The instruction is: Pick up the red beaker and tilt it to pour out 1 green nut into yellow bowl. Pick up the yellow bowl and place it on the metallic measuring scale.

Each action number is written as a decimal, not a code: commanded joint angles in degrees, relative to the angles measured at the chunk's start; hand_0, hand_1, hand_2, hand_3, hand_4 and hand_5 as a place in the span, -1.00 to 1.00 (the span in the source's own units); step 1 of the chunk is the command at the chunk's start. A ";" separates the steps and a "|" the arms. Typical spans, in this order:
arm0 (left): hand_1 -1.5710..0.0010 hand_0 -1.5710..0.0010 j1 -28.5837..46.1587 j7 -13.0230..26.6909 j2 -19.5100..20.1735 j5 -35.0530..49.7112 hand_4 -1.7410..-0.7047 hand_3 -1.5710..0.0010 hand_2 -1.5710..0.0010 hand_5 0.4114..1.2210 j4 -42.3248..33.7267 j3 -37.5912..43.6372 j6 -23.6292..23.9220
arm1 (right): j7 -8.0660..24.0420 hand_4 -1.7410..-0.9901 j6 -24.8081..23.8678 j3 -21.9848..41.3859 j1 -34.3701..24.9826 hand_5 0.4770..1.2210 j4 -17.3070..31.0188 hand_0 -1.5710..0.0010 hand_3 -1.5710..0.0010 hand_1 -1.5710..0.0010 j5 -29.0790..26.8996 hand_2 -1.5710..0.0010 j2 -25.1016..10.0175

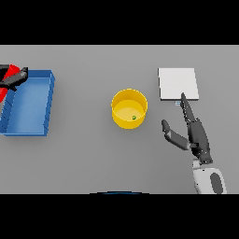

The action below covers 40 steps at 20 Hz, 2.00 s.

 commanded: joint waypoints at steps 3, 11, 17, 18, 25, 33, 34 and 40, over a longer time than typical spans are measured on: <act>0.44 0.39 0.74 1.70 1.54 1.12 0.59 0.45 0.47 -0.41 -1.44 -1.15 -4.84 | -0.44 0.56 0.72 0.20 0.11 -0.48 0.00 1.00 1.00 1.00 -0.68 1.00 0.15; 0.91 0.90 0.10 0.10 1.73 -3.44 0.86 0.91 0.91 -0.46 -0.26 -4.01 -3.77 | 2.56 0.59 -0.96 0.59 -1.36 -0.55 0.36 1.00 1.00 1.00 2.15 1.00 -0.23; 0.98 0.97 0.66 -2.54 -0.15 -0.68 0.82 0.98 0.98 -0.38 -2.56 -2.29 -2.10 | 4.47 0.70 4.01 5.38 -8.08 -0.50 2.04 1.00 1.00 1.00 10.80 1.00 -7.65; 0.98 0.98 0.91 -2.62 -0.46 -0.94 0.82 0.98 0.98 -0.37 -2.81 -2.56 -1.72 | 4.78 0.65 4.92 6.65 -9.57 -0.54 2.80 1.00 1.00 1.00 13.82 1.00 -10.00; 1.00 1.00 0.85 -2.14 -1.18 -0.59 0.79 1.00 1.00 -0.32 -2.63 -2.54 -1.69 | 2.44 0.56 12.32 16.85 -23.05 -0.58 8.00 1.00 1.00 1.00 27.46 1.00 -17.69; 1.00 1.00 2.13 -2.70 0.20 0.37 0.80 1.00 1.00 -0.30 -3.36 -1.68 -2.93 | -4.62 0.56 16.86 25.56 -34.17 -0.56 19.49 1.00 1.00 1.00 35.17 1.00 -18.69; 1.00 1.00 2.24 -2.63 0.17 0.38 0.80 1.00 1.00 -0.30 -3.13 -1.62 -2.93 | -4.28 0.55 17.92 26.30 -35.46 -0.55 20.90 1.00 1.00 1.00 35.48 1.00 -18.09; 1.00 1.00 2.09 -3.25 0.34 -0.13 0.80 1.00 1.00 -0.29 -3.00 -1.84 -2.98 | -4.74 0.54 22.32 30.68 -41.22 -0.48 27.36 1.00 1.00 1.00 38.08 1.00 -16.18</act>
